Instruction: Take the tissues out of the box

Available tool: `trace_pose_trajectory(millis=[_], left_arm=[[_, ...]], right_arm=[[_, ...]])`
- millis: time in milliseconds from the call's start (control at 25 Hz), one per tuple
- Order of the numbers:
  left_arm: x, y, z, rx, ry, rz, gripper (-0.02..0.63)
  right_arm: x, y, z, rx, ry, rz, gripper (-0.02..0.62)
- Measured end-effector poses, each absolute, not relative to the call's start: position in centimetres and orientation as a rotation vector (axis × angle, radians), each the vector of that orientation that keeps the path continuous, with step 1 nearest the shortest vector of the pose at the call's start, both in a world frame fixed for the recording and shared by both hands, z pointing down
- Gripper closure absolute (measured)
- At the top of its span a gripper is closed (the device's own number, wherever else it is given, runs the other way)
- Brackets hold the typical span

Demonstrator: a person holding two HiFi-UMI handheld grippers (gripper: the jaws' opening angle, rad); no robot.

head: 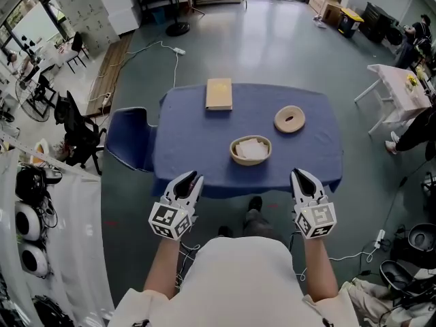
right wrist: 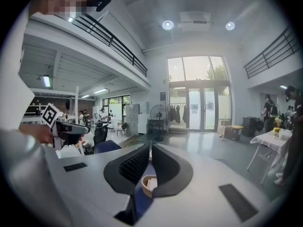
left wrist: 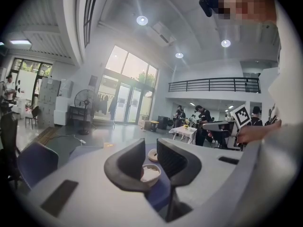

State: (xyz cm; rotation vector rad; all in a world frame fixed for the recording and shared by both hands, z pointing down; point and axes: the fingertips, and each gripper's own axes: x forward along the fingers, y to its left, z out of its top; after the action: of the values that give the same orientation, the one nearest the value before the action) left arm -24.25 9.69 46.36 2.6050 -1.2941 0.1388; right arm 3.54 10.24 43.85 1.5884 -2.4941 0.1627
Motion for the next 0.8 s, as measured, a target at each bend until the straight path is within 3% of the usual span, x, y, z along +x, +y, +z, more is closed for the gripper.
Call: trace_pose_trajectory(millis=[800], left_arm=[[-18.0,-4.4,48.4,2.48,-1.395,0.167,0.523]], right_arm=[[8.5,-6.8,48.0,1.413,-2.548,0.286,0.554]])
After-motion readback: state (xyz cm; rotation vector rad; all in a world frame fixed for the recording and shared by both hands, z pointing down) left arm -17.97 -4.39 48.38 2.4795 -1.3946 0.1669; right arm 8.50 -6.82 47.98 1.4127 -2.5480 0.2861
